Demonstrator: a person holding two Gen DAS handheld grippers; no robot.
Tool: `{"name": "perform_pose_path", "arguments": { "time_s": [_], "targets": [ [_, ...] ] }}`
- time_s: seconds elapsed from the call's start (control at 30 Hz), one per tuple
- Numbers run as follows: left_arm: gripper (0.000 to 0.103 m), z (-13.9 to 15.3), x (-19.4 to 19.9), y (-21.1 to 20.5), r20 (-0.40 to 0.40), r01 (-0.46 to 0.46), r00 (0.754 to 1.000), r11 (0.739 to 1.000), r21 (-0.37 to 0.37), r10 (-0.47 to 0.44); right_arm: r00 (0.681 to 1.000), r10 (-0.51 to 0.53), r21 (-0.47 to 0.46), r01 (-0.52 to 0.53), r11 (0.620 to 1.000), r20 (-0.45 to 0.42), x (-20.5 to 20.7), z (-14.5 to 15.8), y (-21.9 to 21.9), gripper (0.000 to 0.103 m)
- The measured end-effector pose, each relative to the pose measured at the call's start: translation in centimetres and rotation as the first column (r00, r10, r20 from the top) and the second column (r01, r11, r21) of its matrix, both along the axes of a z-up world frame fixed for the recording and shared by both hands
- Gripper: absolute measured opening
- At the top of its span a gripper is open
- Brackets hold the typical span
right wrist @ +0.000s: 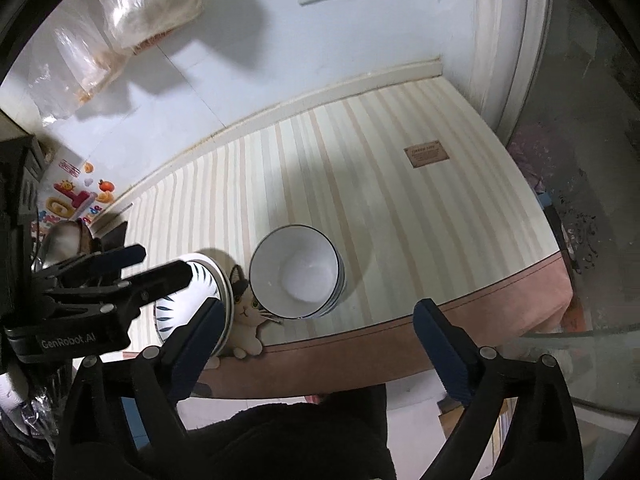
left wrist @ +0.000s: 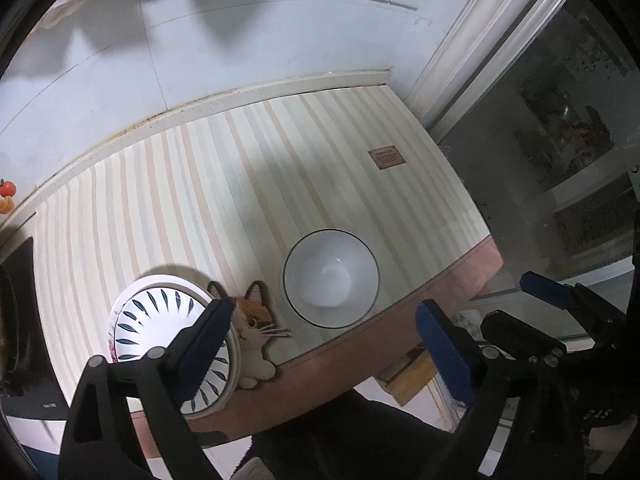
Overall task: Organize plates and bowls
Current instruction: 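Open both grippers and withdraw up from the bowl stack, then grip the nested bowl stack rim with both grippers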
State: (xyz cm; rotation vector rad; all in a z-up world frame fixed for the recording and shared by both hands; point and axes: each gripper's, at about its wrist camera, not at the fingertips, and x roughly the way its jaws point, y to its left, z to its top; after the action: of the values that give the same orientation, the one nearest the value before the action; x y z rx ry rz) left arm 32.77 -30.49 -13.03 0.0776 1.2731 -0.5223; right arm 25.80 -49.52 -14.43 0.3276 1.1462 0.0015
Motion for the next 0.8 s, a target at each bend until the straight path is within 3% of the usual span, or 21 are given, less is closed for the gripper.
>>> {"name": "perform_pose_path", "arguments": {
  "time_s": [0.2,0.4,0.63,0.8],
  "targets": [
    [0.096,-0.3,0.2,0.2,-0.024,-0.015,1.000,1.000,-0.014,0.015,1.000,-0.006,0.018,0.006,1.000,0.000,-0.2,-0.2,-0.2,0.099],
    [0.096,-3.9,1.9,0.0,-0.078,-0.027,0.997,1.000,0.013,0.028,1.000,-0.008,0.056,0.009,0.998,-0.019,1.7,-3.1,-1.3,0.099],
    [0.096,-11.1,5.4,0.1,-0.173,-0.066,0.982,0.996,0.055,0.075,0.997,0.018,0.251,0.000,0.968,-0.070,5.8,-11.5,-2.8,0.100],
    [0.096,-15.8,7.8,-0.3,-0.293,-0.091,0.952,0.996,0.013,0.091,0.987,0.062,0.369,-0.003,0.930,-0.147,8.3,-18.3,-3.0,0.100]
  ]
}}
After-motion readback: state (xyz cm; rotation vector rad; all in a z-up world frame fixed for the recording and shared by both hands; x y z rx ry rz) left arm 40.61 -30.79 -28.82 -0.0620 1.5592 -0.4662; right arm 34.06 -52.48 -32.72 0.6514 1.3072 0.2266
